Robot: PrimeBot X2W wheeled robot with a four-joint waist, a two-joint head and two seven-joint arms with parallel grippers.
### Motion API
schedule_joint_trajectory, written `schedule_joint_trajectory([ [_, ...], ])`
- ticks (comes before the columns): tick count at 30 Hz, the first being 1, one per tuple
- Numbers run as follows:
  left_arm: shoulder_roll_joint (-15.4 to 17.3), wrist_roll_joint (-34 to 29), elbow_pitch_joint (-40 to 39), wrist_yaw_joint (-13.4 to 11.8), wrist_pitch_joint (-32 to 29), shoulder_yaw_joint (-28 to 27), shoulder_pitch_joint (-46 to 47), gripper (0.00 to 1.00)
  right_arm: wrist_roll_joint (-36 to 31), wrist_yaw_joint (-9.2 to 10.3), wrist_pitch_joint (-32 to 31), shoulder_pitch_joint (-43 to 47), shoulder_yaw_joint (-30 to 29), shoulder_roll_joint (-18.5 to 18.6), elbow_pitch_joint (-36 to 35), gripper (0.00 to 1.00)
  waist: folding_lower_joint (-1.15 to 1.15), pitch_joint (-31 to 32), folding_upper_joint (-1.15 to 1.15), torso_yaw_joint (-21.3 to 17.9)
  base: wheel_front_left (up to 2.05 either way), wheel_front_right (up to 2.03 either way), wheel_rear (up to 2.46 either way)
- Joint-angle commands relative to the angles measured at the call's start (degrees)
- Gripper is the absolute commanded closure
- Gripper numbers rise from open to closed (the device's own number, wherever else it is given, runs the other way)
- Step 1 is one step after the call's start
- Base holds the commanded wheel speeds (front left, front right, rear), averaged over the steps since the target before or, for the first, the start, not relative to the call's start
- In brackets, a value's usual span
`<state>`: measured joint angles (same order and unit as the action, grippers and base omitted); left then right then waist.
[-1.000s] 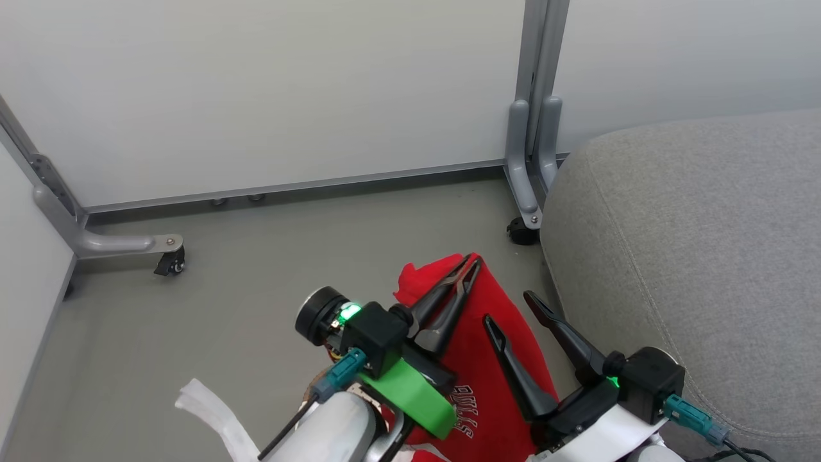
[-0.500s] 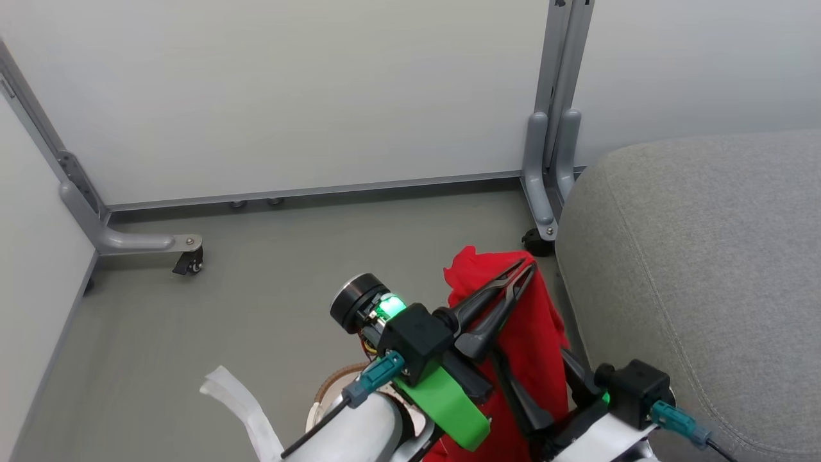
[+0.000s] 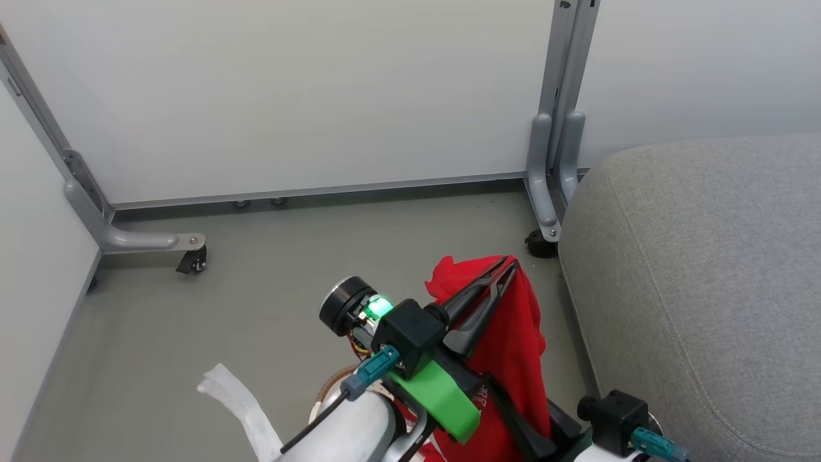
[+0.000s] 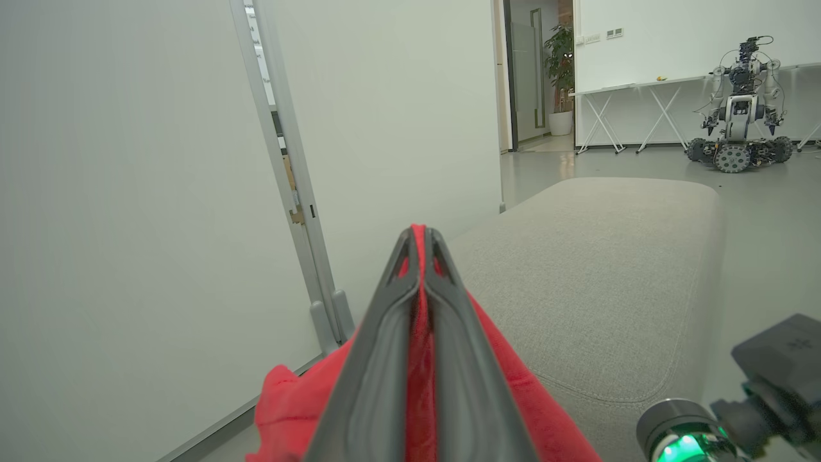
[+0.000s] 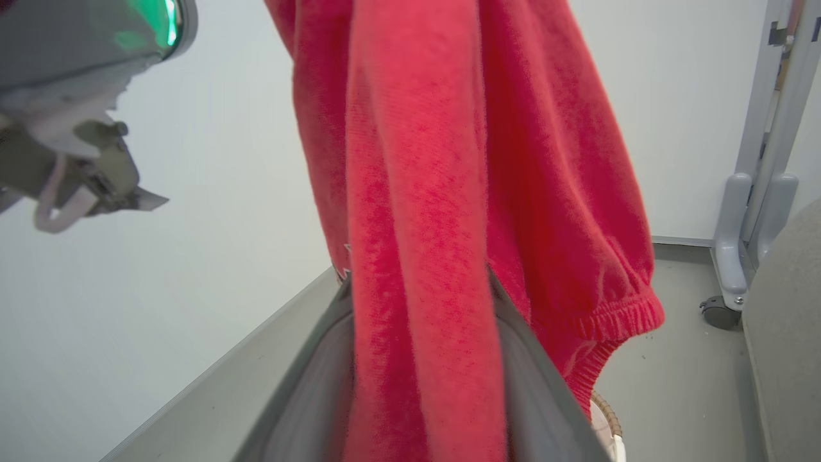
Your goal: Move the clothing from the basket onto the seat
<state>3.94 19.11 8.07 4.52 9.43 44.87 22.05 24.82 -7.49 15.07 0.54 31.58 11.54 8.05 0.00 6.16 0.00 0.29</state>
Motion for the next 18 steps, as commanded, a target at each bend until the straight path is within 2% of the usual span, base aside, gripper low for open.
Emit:
schedule_joint_trajectory([
  [1,0.1,0.3,0.3,-0.3,0.3,-0.1,0.3,1.0,0.1,0.0,0.2,-1.0,0.1,0.6,0.1,1.0,0.0,0.0,0.0,0.0,0.0,0.0,0.0],
  [16,0.7,0.5,2.2,-1.6,0.7,0.0,0.9,1.0,-0.7,0.0,0.2,-0.4,-0.6,0.9,0.0,1.0,0.0,0.0,0.0,0.0,0.0,0.0,0.0],
  [18,0.7,0.5,2.3,-1.6,0.7,0.1,0.9,0.95,-0.8,0.0,0.2,-0.3,-0.5,1.0,-0.2,1.0,0.0,0.0,0.0,-0.1,0.0,0.0,0.0],
])
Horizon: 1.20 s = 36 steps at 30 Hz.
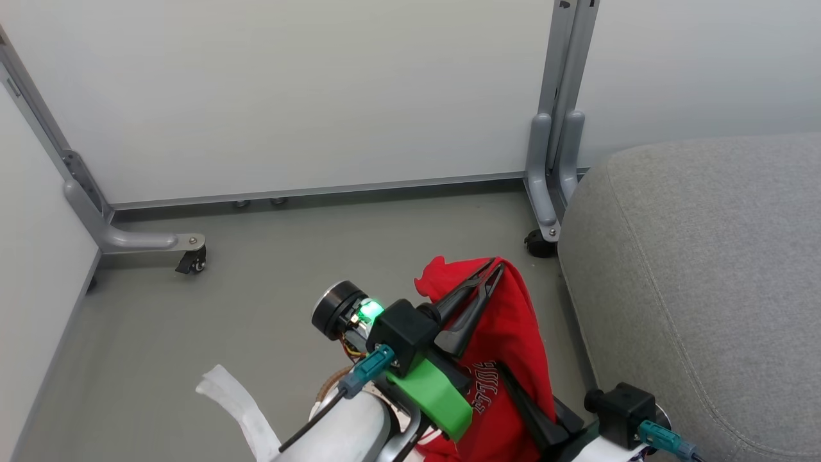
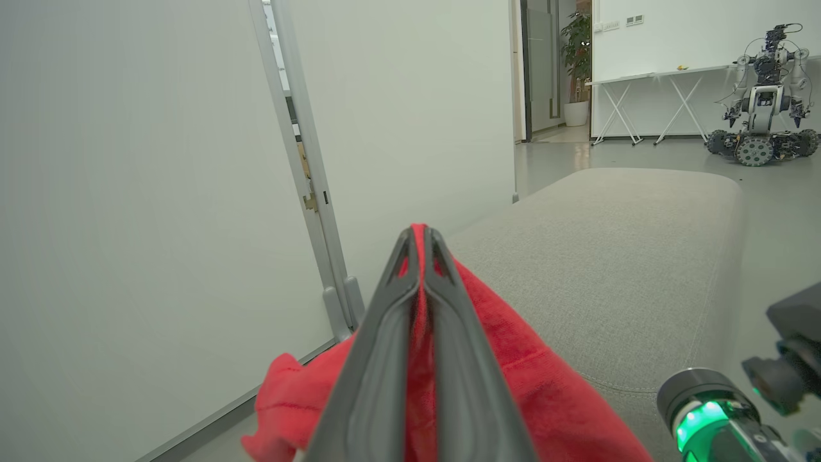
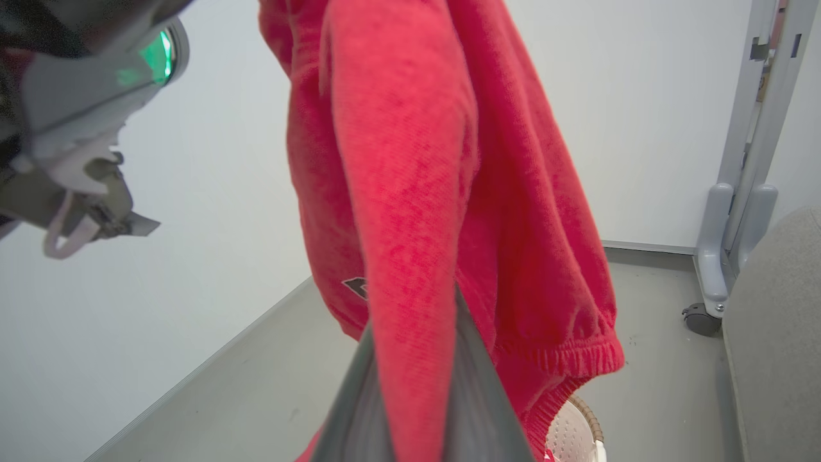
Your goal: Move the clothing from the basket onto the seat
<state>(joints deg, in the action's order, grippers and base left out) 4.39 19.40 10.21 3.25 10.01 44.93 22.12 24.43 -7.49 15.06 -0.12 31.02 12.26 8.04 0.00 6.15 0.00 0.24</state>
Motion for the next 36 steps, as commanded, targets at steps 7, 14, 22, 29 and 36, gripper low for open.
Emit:
schedule_joint_trajectory([
  [7,0.1,0.7,1.1,-2.0,-1.2,-0.4,0.5,0.0,-0.6,0.0,0.2,0.4,-0.1,0.4,-0.4,1.0,0.0,-0.1,0.0,-0.3,0.0,0.0,0.0],
  [14,0.2,0.4,1.9,-2.8,-2.2,0.1,1.1,0.0,-0.9,0.0,0.2,0.4,-0.3,0.3,-0.5,1.0,0.0,0.0,0.0,-0.4,0.0,0.0,0.0],
  [22,0.8,0.4,2.1,-3.2,-1.9,0.4,1.1,0.0,-1.0,0.0,0.2,0.6,-0.6,0.2,-0.7,1.0,0.0,0.1,0.0,-0.5,0.0,0.0,0.0],
  [29,1.3,1.1,2.3,-3.9,-2.1,0.2,0.2,0.0,-1.2,0.0,0.2,0.6,-1.2,0.1,-1.0,1.0,0.0,0.0,0.0,-1.2,0.0,0.0,0.0],
  [36,1.9,2.7,2.6,-5.0,-1.3,-1.1,-2.0,0.0,-1.5,0.0,0.2,0.2,-2.5,0.5,-1.6,1.0,0.0,-0.9,0.0,-3.8,0.0,0.0,0.0],
])
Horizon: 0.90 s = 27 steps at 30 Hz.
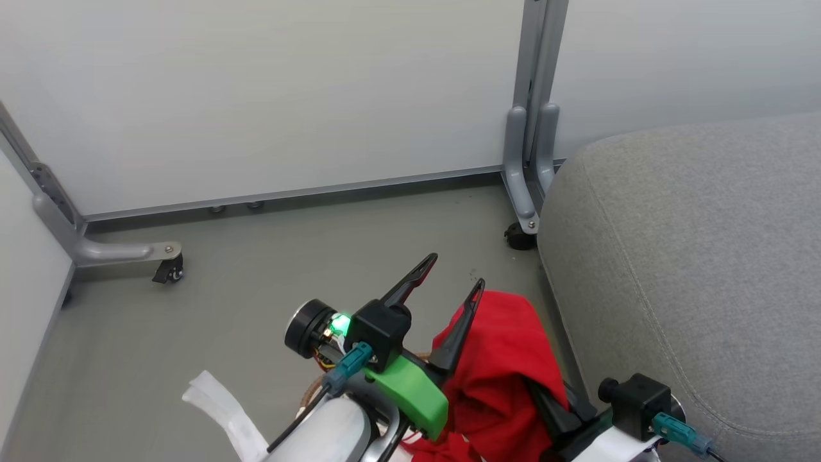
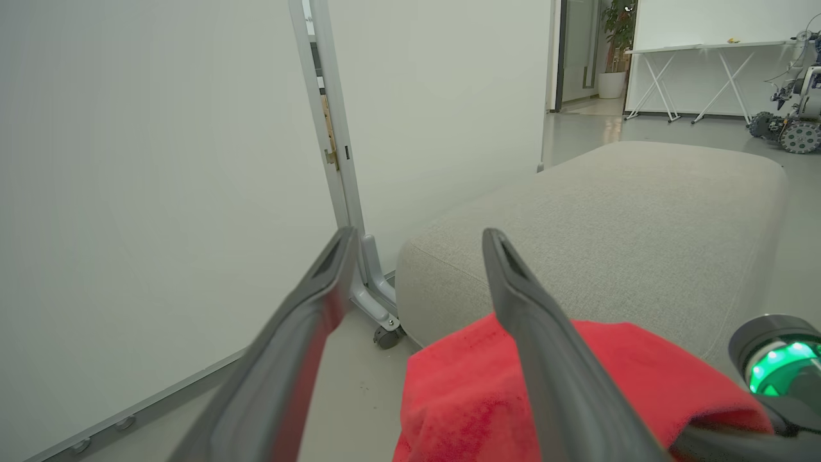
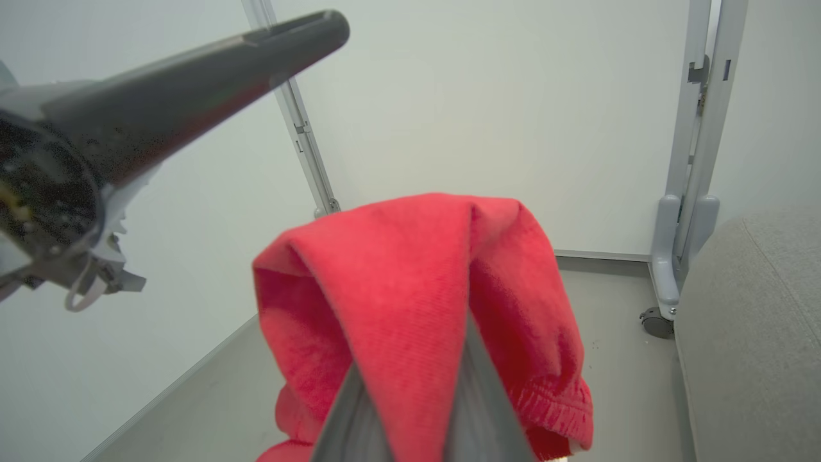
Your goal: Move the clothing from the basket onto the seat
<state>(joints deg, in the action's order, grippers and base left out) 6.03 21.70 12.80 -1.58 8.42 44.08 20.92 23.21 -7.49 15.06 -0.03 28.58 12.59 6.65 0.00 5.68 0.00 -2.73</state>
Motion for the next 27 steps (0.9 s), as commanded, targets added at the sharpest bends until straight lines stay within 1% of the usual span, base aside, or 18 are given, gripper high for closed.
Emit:
schedule_joint_trajectory([
  [1,0.5,0.5,0.2,-0.4,0.5,-0.4,-1.1,0.0,-0.3,0.0,0.2,0.0,-0.3,0.2,-0.3,1.0,0.0,-0.6,0.0,-1.4,0.0,0.0,0.0],
  [5,1.5,0.5,1.1,-0.5,2.1,-0.7,-2.0,0.0,-0.7,0.0,0.2,-0.2,-1.4,0.4,-0.8,1.0,0.0,-1.3,0.0,-3.6,0.0,0.0,0.0],
  [8,2.0,0.4,1.5,-1.1,3.2,-1.1,-2.7,0.0,-0.8,0.0,0.2,-0.3,-2.2,0.7,-1.2,1.0,0.0,-2.0,0.0,-5.6,0.0,0.0,0.0],
  [16,3.2,1.6,2.3,-2.7,5.7,-3.4,-6.1,0.0,-1.6,0.0,0.2,-0.2,-4.2,1.1,-2.3,1.0,0.0,-3.6,0.0,-12.1,0.0,0.0,0.0],
  [19,3.6,1.7,2.0,-3.1,6.4,-4.6,-7.9,0.0,-1.7,0.0,0.2,0.3,-4.6,1.3,-2.7,1.0,0.0,-4.0,0.0,-14.6,0.0,0.0,0.0],
  [21,3.8,1.4,1.7,-2.8,6.6,-4.9,-9.3,0.0,-1.7,0.0,0.2,0.8,-5.1,1.4,-3.2,1.0,0.0,-4.2,0.0,-16.3,0.0,0.0,0.0],
  [23,4.3,0.8,1.4,-3.0,6.8,-5.5,-10.7,0.0,-1.8,0.0,0.2,1.2,-5.6,1.7,-3.6,1.0,0.0,-4.3,0.0,-18.0,0.0,0.0,0.0],
  [25,4.7,0.2,0.3,-3.5,6.8,-6.9,-12.1,0.0,-2.1,0.0,0.2,1.3,-5.9,1.8,-4.0,1.0,0.0,-4.5,0.0,-20.0,0.0,0.0,0.0],
  [27,4.9,-0.3,-1.3,-3.3,6.8,-8.3,-13.9,0.0,-2.3,0.0,0.2,1.8,-6.5,1.9,-4.4,1.0,0.0,-4.7,0.0,-21.7,0.0,0.0,0.0],
])
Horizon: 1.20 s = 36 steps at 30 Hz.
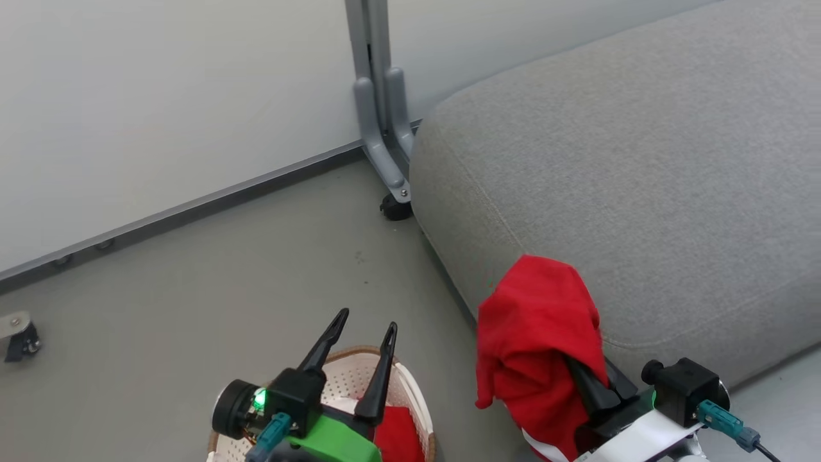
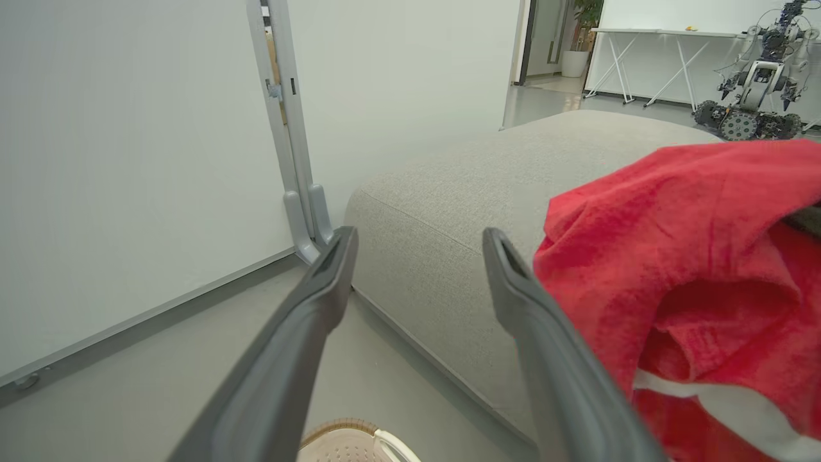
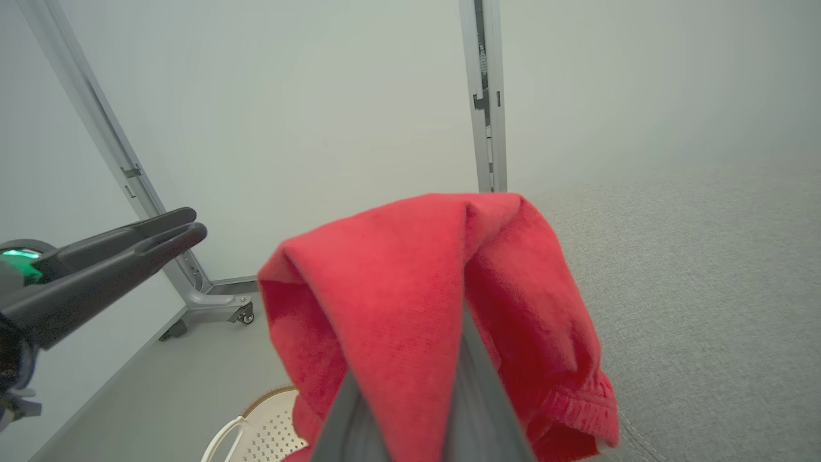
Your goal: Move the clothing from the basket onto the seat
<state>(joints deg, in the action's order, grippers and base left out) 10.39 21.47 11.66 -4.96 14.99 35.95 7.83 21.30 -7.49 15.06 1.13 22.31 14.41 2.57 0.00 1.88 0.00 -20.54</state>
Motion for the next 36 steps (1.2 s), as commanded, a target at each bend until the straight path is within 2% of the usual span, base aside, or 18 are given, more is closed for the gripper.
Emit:
schedule_joint_trajectory([
  [1,0.7,-0.6,-1.1,0.2,0.2,-1.3,-1.9,0.0,-0.4,0.0,0.2,0.8,-0.4,0.0,-0.5,1.0,0.0,-1.0,0.0,-4.9,0.0,0.0,0.0],
  [6,1.0,-2.9,-4.2,1.8,0.1,-5.5,-6.4,0.0,-0.7,0.0,0.2,1.7,-1.6,0.0,-1.4,1.0,0.0,-1.5,0.0,-8.4,0.0,0.0,0.0],
  [13,0.1,-6.3,-3.3,4.5,0.1,-8.7,-9.2,0.0,-2.1,0.0,0.2,4.2,-5.6,-1.4,-3.4,1.0,0.0,-3.2,0.0,-9.8,0.0,0.0,0.0],
  [21,-1.1,-9.9,-2.9,7.0,0.1,-9.5,-10.0,0.0,-4.4,0.0,0.2,3.5,-8.8,-2.8,-3.5,1.0,0.0,-6.1,0.0,-10.4,0.0,0.0,0.0],
  [23,-1.2,-10.4,-3.4,7.0,0.1,-10.2,-10.1,0.0,-4.7,0.0,0.2,1.5,-9.5,-3.2,-3.4,1.0,0.0,-7.5,0.0,-10.4,0.0,0.0,0.0],
  [29,0.1,-13.8,-3.8,8.7,0.1,-9.1,-6.9,0.0,-4.2,0.01,0.2,-7.5,-18.1,-5.4,-2.6,1.0,0.0,-15.4,0.0,-6.9,0.0,0.0,0.0],
  [33,0.6,-15.1,-3.5,9.7,0.1,-7.9,-4.3,0.0,-3.0,0.01,0.2,-16.8,-23.9,-5.0,0.4,1.0,0.0,-20.2,0.0,-4.1,0.0,0.0,0.0],
  [36,1.0,-16.1,-3.9,10.3,0.1,-7.3,-1.9,0.0,-1.2,0.01,0.2,-24.7,-28.1,-3.3,4.5,1.0,0.0,-24.3,0.0,-2.1,0.0,0.0,0.0],
])
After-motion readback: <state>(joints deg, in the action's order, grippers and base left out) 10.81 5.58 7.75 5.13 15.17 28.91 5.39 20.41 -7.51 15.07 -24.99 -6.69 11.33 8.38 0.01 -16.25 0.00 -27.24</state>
